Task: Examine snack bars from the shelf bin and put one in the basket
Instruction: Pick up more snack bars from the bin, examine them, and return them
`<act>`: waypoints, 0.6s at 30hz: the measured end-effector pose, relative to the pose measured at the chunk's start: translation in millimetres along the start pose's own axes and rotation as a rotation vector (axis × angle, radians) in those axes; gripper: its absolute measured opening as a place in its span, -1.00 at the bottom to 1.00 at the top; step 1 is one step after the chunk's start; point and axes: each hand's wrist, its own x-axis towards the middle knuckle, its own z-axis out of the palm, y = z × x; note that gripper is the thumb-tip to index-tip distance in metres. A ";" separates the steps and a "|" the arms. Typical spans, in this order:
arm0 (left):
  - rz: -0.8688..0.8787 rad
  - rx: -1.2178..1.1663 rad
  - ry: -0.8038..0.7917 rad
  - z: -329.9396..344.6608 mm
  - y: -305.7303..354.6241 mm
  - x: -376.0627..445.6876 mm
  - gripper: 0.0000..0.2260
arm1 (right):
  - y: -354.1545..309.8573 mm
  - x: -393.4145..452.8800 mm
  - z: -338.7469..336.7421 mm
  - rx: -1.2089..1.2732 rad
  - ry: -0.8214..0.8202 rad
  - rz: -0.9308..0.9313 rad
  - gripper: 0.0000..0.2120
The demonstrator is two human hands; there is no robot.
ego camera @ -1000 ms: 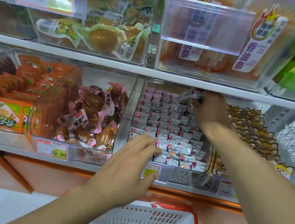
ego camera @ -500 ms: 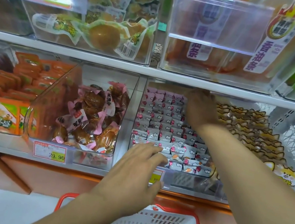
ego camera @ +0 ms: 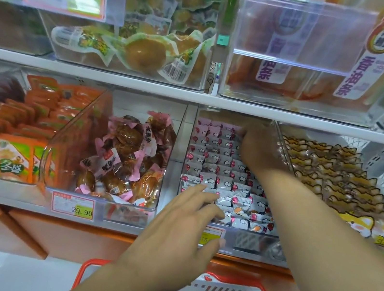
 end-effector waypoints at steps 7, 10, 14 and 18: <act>0.004 -0.023 0.133 -16.0 -2.8 -8.0 -0.78 | -17.8 -6.3 -25.5 0.306 0.369 -0.043 -0.72; -0.139 -0.196 0.282 -22.5 2.5 -7.5 -0.86 | -29.7 -24.3 -41.4 0.806 0.495 0.246 -0.84; -0.466 -0.672 0.379 -29.9 3.5 -6.9 -0.79 | -45.8 -84.2 -48.9 1.159 0.323 0.505 -0.87; -0.613 -0.944 0.377 -38.6 -1.5 -12.7 -0.60 | -55.1 -144.2 -55.8 1.453 -0.011 0.597 -0.95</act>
